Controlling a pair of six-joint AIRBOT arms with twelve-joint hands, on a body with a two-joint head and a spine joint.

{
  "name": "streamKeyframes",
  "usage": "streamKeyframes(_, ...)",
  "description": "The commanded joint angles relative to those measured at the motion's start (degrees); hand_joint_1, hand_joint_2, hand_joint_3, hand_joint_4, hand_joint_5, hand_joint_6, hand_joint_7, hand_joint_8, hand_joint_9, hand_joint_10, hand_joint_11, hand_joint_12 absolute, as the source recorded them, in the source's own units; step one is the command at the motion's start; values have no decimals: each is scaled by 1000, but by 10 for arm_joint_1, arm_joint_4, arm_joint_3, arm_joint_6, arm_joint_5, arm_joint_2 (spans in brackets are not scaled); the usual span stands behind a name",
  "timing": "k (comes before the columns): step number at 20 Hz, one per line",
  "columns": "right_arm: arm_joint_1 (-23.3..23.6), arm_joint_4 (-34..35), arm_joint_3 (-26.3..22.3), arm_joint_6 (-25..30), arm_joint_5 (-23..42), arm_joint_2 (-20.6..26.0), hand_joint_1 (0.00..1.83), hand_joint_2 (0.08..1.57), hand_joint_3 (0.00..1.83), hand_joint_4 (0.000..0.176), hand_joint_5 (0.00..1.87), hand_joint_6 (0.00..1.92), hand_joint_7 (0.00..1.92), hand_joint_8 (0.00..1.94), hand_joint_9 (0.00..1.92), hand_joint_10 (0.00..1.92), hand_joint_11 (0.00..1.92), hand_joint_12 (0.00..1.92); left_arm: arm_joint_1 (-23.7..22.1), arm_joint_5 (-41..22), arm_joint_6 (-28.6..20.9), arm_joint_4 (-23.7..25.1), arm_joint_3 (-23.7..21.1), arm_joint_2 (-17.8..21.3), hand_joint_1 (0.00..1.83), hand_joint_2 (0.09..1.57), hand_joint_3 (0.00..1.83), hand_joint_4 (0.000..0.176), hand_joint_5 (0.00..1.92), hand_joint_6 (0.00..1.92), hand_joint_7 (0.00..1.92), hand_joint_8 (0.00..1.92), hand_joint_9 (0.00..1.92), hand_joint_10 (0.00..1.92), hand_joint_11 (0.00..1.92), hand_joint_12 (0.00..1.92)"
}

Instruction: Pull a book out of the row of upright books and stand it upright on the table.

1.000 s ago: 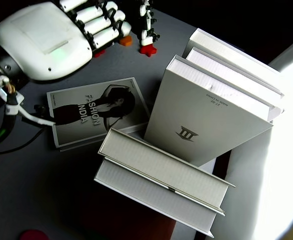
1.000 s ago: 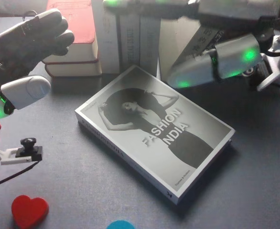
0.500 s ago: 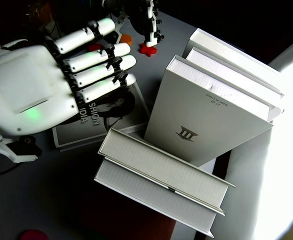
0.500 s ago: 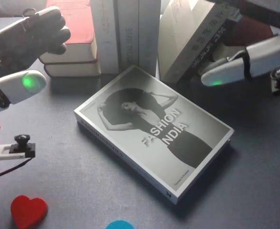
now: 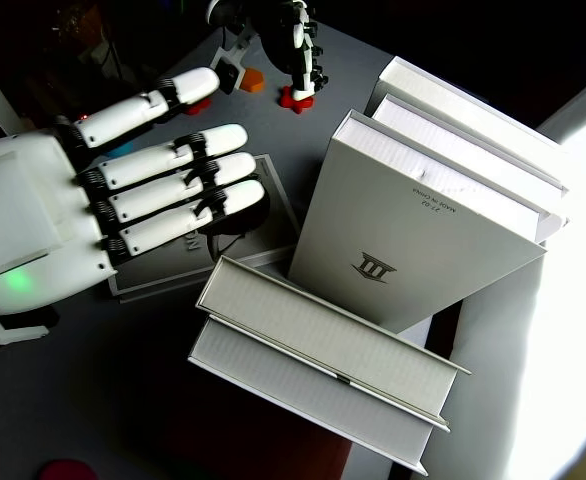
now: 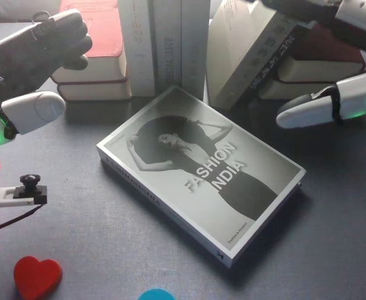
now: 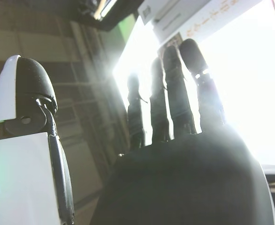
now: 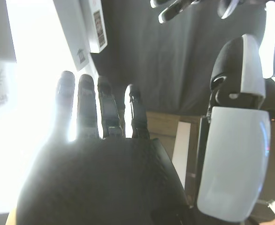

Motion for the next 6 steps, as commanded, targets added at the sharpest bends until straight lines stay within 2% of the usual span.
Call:
streamKeyframes(1, 6, 35, -3, 2, 69, 2, 792, 811, 0, 176, 0, 0, 0, 0, 0, 0, 4, 1, -5, -66, -6, -18, 1, -2, 911, 988, 2, 22, 432, 4, 379, 5, 381, 7, 0, 1218)
streamKeyframes(3, 6, 33, -7, 2, 70, 6, 745, 800, 0, 176, 0, 0, 0, 0, 0, 0, 27, 13, -7, -67, -6, -17, 0, -3, 920, 1001, 7, 30, 431, 4, 352, 2, 370, 2, 0, 1235)
streamKeyframes(4, 6, 31, -8, 2, 71, 6, 707, 774, 28, 176, 0, 0, 0, 0, 0, 0, 5, 288, -7, -66, -6, -17, 1, -3, 934, 993, 2, 26, 440, 5, 367, 5, 378, 5, 0, 1214)
streamKeyframes(6, 6, 28, -9, 2, 72, 6, 684, 778, 7, 176, 12, 1, 0, 0, 0, 0, 0, 701, -6, -66, -6, -18, 2, -3, 925, 993, 2, 19, 438, 1, 371, 3, 365, 0, 0, 1192)
